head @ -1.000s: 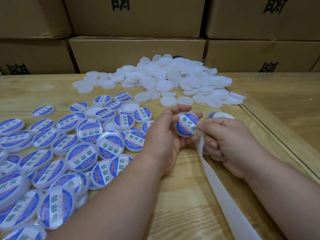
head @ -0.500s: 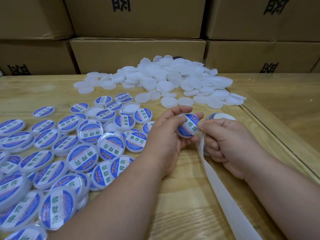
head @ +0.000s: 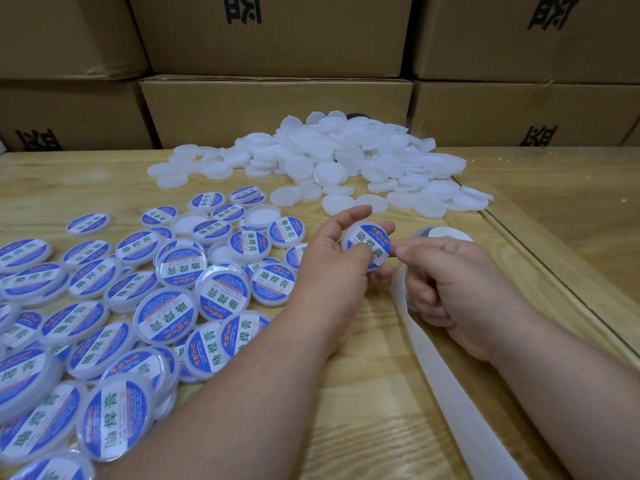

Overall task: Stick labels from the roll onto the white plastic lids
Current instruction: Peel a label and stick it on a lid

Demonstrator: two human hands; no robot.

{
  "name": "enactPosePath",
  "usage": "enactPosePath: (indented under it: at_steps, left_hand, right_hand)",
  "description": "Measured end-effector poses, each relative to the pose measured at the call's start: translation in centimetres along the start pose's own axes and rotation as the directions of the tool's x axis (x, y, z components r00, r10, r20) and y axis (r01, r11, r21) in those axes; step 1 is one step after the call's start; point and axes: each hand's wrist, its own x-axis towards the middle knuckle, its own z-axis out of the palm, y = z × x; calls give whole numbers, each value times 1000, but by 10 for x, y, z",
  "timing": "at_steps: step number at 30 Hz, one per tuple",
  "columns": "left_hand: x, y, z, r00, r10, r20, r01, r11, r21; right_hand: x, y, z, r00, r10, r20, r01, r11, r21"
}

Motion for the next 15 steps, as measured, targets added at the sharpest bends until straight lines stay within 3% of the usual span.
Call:
enactPosePath:
  at_steps: [5, 9, 15]
  left_hand:
    - [1, -2, 0, 998, -15, -62, 12, 999, -48]
    - [3, -1, -2, 995, -19, -99, 11, 997, -77]
    - [3, 0, -3, 997, -21, -78, 11, 992, -125]
  right_hand:
    - [-2, 2, 2, 995, -96, 16, 97, 976, -196]
    - [-4, 11, 4, 972, -220, 81, 230, 819, -525]
    - [-4, 11, 2, 935, -338, 108, 340, 768, -543]
